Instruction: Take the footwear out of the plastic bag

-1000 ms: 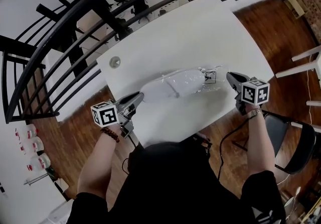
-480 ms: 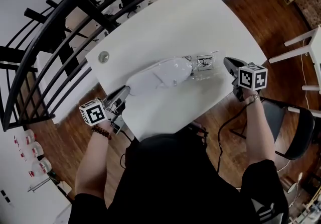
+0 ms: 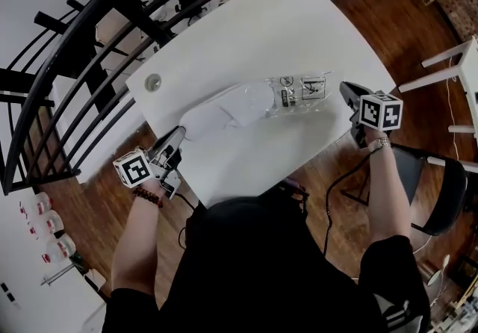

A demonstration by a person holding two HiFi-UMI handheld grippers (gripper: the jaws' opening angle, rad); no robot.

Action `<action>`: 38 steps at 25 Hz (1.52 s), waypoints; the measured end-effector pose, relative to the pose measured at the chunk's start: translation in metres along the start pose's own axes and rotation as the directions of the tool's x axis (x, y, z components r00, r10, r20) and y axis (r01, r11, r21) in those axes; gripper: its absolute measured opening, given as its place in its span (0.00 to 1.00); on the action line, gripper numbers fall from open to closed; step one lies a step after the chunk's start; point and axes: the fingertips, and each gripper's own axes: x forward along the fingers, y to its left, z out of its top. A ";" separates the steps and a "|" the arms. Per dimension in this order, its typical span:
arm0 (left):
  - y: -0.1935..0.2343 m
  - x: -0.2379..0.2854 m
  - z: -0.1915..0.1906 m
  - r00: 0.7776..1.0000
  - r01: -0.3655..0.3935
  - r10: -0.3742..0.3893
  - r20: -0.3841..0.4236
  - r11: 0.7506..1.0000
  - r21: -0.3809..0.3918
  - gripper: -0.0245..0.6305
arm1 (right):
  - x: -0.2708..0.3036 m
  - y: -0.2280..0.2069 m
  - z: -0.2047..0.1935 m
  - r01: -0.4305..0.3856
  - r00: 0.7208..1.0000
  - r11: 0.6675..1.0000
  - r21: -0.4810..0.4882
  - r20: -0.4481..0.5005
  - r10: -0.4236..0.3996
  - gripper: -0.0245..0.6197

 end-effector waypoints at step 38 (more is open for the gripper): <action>0.051 -0.016 0.016 0.951 -0.036 0.125 0.283 0.953 -0.301 0.15 | -0.019 -0.067 -0.029 0.249 0.966 0.946 0.208 0.019 -0.259 0.03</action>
